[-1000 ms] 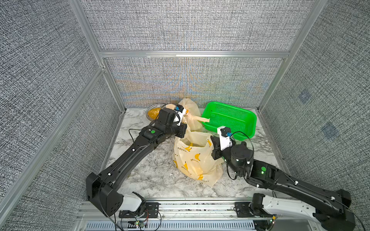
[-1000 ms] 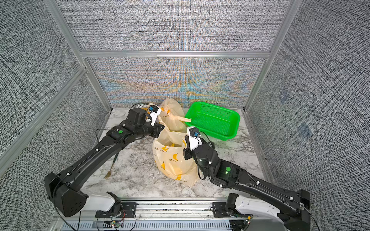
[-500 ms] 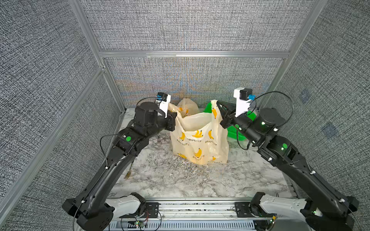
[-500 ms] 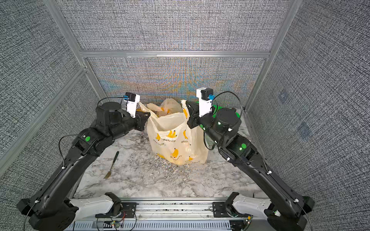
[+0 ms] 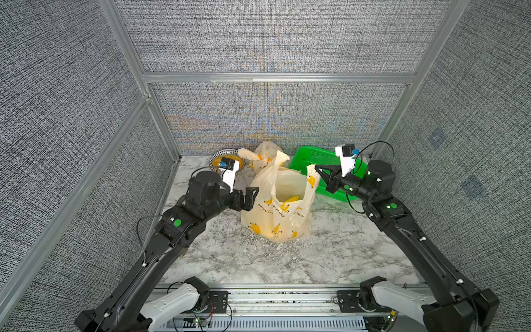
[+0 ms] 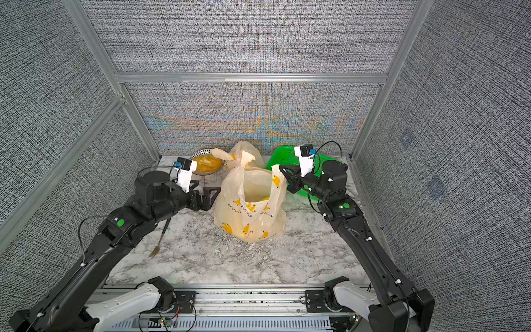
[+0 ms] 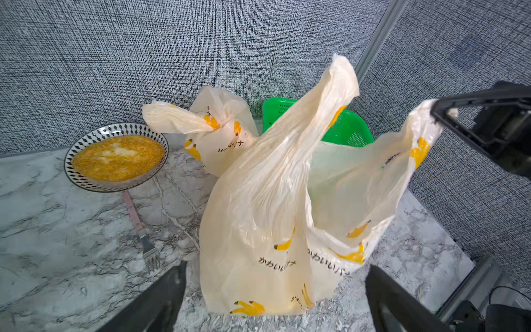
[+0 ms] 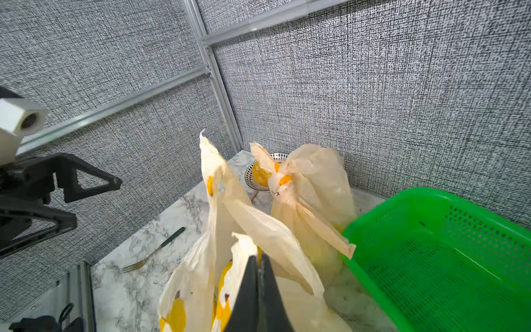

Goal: Place the banana into a plastic bag & tie a knot
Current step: Adjust the plastic bag at the center of the board.

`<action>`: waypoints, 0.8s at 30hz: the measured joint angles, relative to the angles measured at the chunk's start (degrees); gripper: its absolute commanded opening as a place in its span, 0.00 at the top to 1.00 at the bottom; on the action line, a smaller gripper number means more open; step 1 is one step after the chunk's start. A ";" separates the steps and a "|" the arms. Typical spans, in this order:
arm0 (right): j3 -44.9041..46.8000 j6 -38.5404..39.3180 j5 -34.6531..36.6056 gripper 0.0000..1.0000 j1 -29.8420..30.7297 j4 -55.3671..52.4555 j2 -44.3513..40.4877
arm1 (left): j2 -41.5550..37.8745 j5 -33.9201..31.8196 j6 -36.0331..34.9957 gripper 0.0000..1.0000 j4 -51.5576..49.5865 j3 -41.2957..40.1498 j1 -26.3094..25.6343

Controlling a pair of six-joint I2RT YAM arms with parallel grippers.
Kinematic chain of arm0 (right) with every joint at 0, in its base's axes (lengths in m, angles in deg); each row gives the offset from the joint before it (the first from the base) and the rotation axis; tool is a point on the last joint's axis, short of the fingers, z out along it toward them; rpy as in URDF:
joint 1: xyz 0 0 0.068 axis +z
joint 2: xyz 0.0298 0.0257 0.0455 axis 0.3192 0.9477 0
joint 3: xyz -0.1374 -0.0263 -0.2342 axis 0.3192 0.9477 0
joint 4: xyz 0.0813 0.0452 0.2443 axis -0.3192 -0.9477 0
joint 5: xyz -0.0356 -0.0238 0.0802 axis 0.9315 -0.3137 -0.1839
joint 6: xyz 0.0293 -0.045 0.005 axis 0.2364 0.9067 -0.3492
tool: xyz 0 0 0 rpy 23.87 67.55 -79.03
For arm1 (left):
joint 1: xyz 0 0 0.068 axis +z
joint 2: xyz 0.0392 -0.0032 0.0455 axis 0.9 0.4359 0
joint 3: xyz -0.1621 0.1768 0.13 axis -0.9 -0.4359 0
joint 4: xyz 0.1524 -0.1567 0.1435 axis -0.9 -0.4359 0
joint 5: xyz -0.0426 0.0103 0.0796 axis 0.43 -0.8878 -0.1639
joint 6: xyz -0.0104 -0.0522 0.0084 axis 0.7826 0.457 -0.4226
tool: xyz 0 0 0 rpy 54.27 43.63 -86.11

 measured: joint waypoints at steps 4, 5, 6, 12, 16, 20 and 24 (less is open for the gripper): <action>-0.11 -3.08 -7.19 1.00 -1.11 5.70 0.94 | -8.41 1.64 -2.86 0.00 11.26 -13.42 1.90; -0.42 -3.65 -8.83 1.00 -1.22 6.95 1.31 | -8.50 3.10 -3.30 0.00 14.36 -15.54 3.04; -0.70 -3.98 -10.36 1.00 -1.27 8.07 1.70 | -8.09 4.55 -3.72 0.00 16.79 -16.83 4.15; -1.73 -6.78 -18.27 1.00 -1.46 14.16 3.82 | -1.88 20.61 -5.18 0.03 31.69 -18.49 17.35; -4.76 -8.15 -23.67 1.00 -2.10 16.63 7.13 | 7.02 36.30 0.09 0.05 45.00 -18.21 27.50; -7.98 -8.46 -26.71 1.00 -2.56 16.52 10.27 | 18.86 50.07 2.29 0.08 49.07 -11.06 28.74; -10.69 -8.44 -28.46 1.00 -3.02 16.39 12.17 | 21.24 57.59 1.81 0.08 49.88 -8.52 27.21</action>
